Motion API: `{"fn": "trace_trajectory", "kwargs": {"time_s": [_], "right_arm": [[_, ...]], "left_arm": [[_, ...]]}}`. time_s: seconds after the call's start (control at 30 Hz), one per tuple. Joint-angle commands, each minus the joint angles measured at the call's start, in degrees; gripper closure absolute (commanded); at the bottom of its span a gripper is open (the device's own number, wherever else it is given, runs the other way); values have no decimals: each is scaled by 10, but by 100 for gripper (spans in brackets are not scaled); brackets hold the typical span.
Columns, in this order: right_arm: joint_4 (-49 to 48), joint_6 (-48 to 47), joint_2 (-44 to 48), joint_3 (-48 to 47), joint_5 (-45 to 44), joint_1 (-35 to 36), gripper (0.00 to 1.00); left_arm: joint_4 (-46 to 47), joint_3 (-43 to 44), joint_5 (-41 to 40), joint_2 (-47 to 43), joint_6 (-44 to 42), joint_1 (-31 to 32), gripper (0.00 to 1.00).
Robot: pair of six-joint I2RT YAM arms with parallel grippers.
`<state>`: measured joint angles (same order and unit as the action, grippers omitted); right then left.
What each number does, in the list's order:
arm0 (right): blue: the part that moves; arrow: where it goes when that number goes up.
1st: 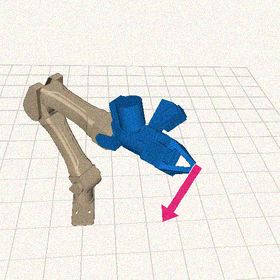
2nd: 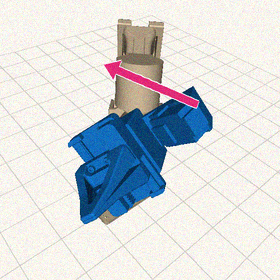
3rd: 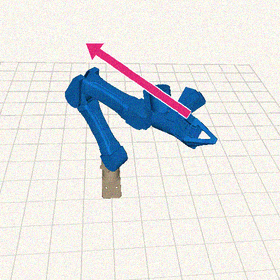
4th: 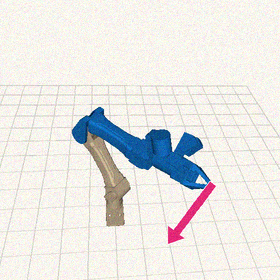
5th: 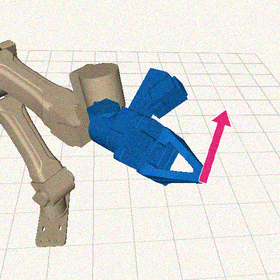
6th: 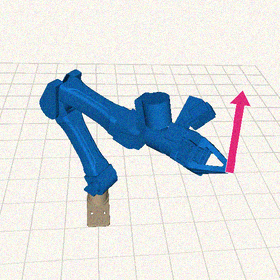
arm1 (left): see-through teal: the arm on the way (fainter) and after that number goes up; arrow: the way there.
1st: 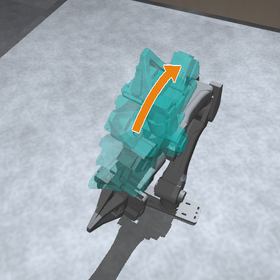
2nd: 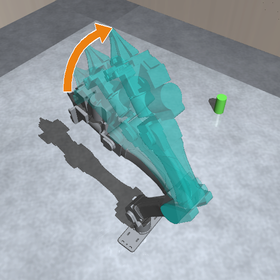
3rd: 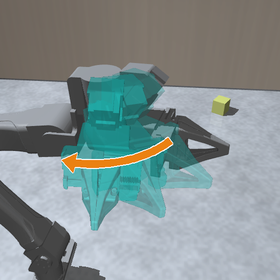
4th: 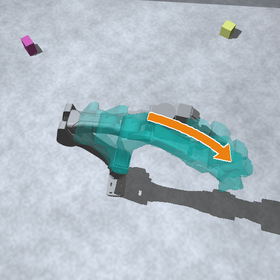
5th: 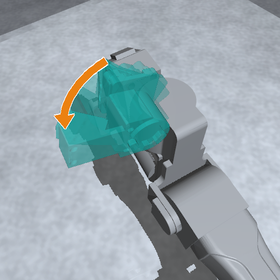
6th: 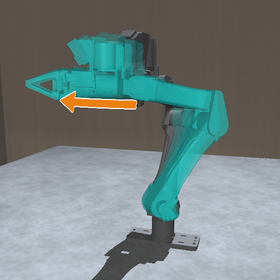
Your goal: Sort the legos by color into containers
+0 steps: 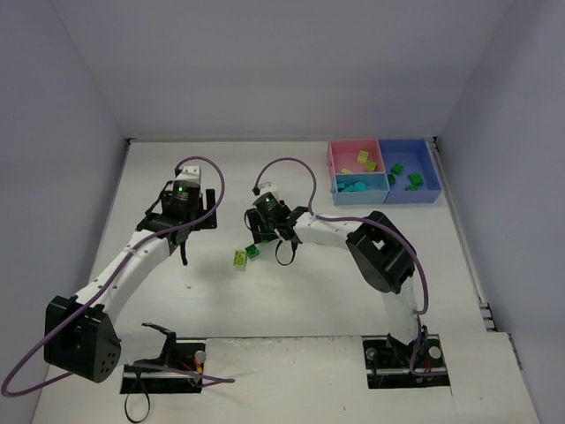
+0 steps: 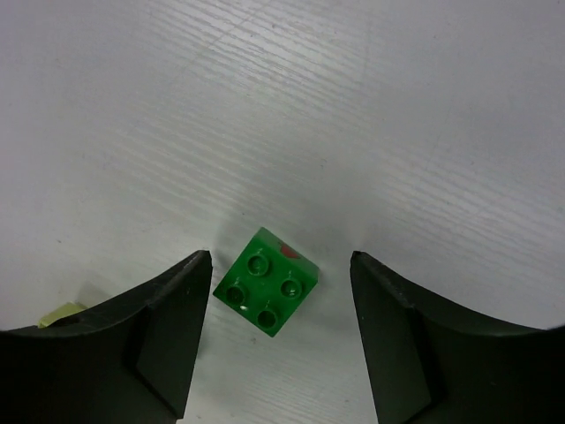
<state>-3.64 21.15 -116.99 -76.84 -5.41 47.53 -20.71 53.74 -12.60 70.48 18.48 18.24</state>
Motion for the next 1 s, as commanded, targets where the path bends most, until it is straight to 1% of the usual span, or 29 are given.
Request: {"fn": "trace_trajectory", "kwargs": {"time_s": [0.0,0.07,0.1,0.17,0.2,0.23,0.27,0.33,0.4,0.47,0.5,0.57,0.6,0.67,0.7,0.73,0.8,0.83,0.9,0.97], "right_arm": [[-18,28,-3,-16,-54,6,41],[-17,30,-3,-9,-64,6,51],[-13,31,-3,-8,-73,6,61],[-8,32,4,-3,-78,6,72],[-6,30,6,2,-78,6,86],[-4,28,12,3,-79,5,94],[0,26,17,5,-81,4,100],[1,14,40,6,-86,-2,100],[1,-10,64,6,-93,-29,100],[1,-29,111,6,-101,-60,100],[1,-52,126,7,-106,-101,100],[-1,-76,170,9,-113,-153,100],[-1,-96,191,8,-112,-210,100],[-1,-112,202,-1,-96,-271,100],[-3,-119,206,-4,-87,-301,100],[-5,-128,204,-16,-76,-354,100],[-6,-130,186,-31,-58,-400,100],[-6,-130,178,-50,-49,-436,100],[-6,-128,145,-68,-36,-463,94],[-6,-127,108,-98,-22,-493,89]], "left_arm": [[21,29,-14,-2,-4,-4,24],[21,30,-13,0,-4,-5,24],[20,30,-12,0,-4,-5,24],[20,30,-11,0,-5,-5,24],[21,30,-10,1,-4,-4,24],[21,30,-8,2,-4,-4,24],[20,31,-7,2,-4,-4,24],[20,32,-4,4,-4,-4,24],[19,32,-3,4,-4,-4,24],[18,33,-4,4,-4,-5,24],[17,33,-4,2,-4,-4,24],[18,32,-3,0,-5,-5,24],[18,32,-2,-2,-5,-4,24],[18,33,2,-2,-5,-4,24],[17,33,3,-2,-5,-5,24],[16,35,4,-2,-5,-5,24],[16,36,6,-1,-6,-4,24],[15,36,5,0,-8,-5,24],[14,37,1,1,-10,-4,24],[9,38,-3,4,-13,-4,24]]}}
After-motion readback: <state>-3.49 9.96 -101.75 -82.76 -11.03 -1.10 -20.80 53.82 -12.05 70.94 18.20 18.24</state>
